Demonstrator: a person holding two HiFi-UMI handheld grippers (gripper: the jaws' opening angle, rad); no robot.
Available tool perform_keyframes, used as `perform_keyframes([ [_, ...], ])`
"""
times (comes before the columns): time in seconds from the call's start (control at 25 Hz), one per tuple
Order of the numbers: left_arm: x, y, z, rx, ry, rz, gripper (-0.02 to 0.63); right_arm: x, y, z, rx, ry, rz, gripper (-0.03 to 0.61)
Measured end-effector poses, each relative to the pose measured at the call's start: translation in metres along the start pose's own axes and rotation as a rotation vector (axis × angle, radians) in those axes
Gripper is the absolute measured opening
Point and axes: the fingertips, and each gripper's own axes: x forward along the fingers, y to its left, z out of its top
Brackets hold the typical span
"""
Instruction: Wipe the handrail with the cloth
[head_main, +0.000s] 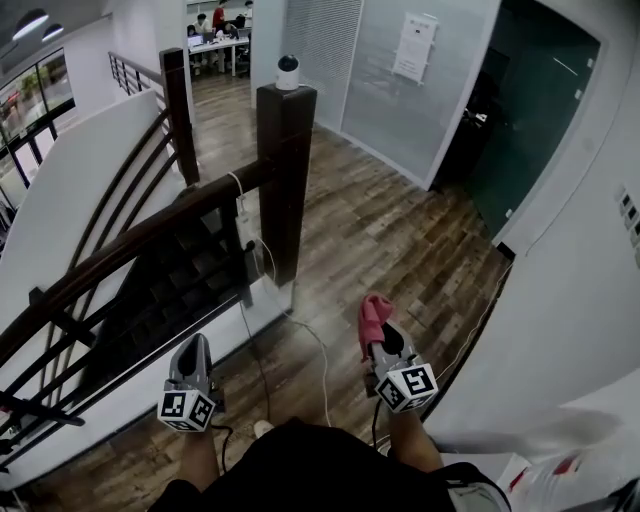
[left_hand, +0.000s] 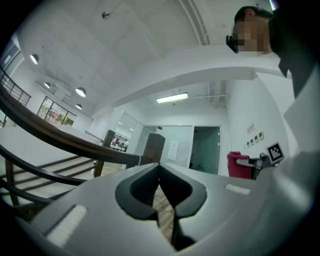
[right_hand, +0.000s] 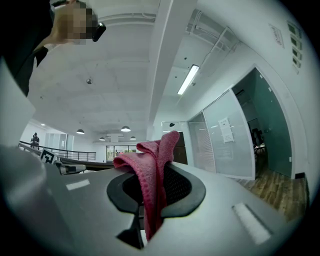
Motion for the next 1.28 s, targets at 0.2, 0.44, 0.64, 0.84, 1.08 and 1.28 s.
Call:
perform_keyframes([
  [0.2, -0.02, 0.045, 0.011, 0.026, -0.003, 0.061, 0.0, 0.044, 0.041, -0.006, -0.001, 0.006, 0.079, 0.051],
  [0.44, -0.05, 0.08, 0.021, 0.056, -0.029, 0.14, 0.0, 0.097, 0.09, -0.015, -0.007, 0.039, 0.212, 0.051],
  [0.64, -0.074, 0.107, 0.019, 0.038, -0.04, 0.238, 0.0, 0.14, 0.117, -0.017, -0.013, 0.045, 0.307, 0.051],
  [0.84, -0.088, 0.127, 0.024, 0.041, -0.055, 0.329, 0.0, 0.19, 0.14, -0.022, 0.007, 0.05, 0.399, 0.051],
  [1.08, -0.06, 0.149, 0.045, 0.087, -0.077, 0.409, 0.0, 0.26, 0.149, -0.02, 0.029, 0.026, 0.513, 0.051],
  [1.28, -0.01, 0.15, 0.058, 0.126, -0.091, 0.412, 0.0, 0.31, 0.129, -0.015, 0.051, 0.012, 0.546, 0.051],
])
